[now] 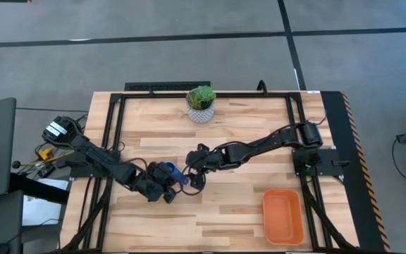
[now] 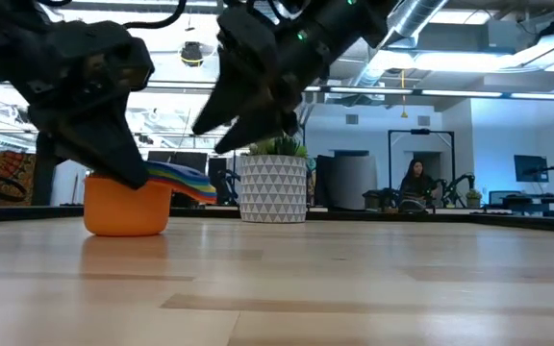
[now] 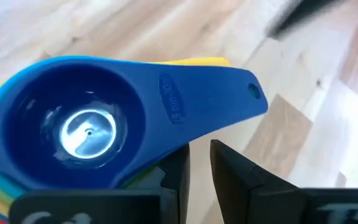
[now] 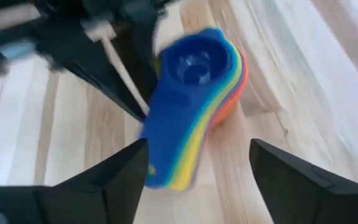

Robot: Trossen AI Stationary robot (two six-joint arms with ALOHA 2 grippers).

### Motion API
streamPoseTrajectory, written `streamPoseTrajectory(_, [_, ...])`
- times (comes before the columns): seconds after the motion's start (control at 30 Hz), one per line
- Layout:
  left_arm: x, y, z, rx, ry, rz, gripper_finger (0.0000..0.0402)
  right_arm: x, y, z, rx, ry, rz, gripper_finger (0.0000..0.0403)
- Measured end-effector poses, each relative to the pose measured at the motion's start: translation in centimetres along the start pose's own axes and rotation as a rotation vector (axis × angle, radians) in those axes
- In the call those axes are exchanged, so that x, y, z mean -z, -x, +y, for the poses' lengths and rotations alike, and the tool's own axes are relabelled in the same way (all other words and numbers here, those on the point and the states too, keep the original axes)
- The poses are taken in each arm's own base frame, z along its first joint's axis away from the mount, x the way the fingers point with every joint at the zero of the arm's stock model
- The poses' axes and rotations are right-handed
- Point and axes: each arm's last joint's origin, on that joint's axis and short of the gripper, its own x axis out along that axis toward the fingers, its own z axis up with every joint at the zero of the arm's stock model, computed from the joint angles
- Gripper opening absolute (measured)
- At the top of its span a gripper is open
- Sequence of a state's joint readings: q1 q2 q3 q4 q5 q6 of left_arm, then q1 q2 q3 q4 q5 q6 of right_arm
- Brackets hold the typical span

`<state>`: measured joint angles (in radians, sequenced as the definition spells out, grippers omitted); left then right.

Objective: Nest measuring cups in basket
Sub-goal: Put the stacked measuring cups into the orange bin

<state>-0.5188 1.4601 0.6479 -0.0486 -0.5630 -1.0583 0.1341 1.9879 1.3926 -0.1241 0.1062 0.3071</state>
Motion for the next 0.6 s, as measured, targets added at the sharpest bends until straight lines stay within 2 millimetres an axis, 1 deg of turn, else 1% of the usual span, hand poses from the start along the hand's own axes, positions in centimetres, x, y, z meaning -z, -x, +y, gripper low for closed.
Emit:
streamPoseTrajectory(0.07, [-0.2, -0.1, 0.1, -0.006, 0.007, -0.013, 0.0052, -0.2, 0.1, 0.0, -0.002, 0.003, -0.005, 0.0318])
streamPoseTrajectory(0.23, [-0.4, -0.1, 0.1, -0.016, 0.011, -0.042, 0.0052, 0.3, 0.1, 0.3, 0.001, 0.026, 0.029, 0.0385])
streamPoseTrajectory(0.27, [-0.4, -0.1, 0.0, -0.016, 0.011, -0.048, 0.0052, 0.5, 0.1, 0.3, 0.006, 0.025, 0.042, 0.0392])
streamPoseTrajectory(0.3, [-0.4, -0.1, 0.0, -0.015, 0.009, -0.051, 0.0052, 0.6, 0.1, 0.2, 0.012, 0.014, 0.059, 0.0395])
streamPoseTrajectory(0.4, [-0.4, -0.1, 0.0, -0.014, -0.01, -0.057, 0.0052, 1.0, 0.2, 0.1, 0.035, -0.018, 0.097, 0.038])
streamPoseTrajectory(0.47, [-0.3, 0.1, -0.2, -0.008, -0.039, -0.08, 0.0052, 1.1, 1.2, 0.6, 0.077, 0.004, 0.112, 0.0369])
streamPoseTrajectory(0.5, [-0.4, 0.3, -0.4, -0.002, -0.049, -0.098, 0.0052, 0.9, 1.7, 1.1, 0.095, 0.021, 0.089, 0.0365])
streamPoseTrajectory(0.6, [-1.0, 1.4, -1.0, 0.037, -0.091, -0.159, 0.0052, 0.6, 3.4, 2.4, 0.144, 0.11, 0.095, 0.036])
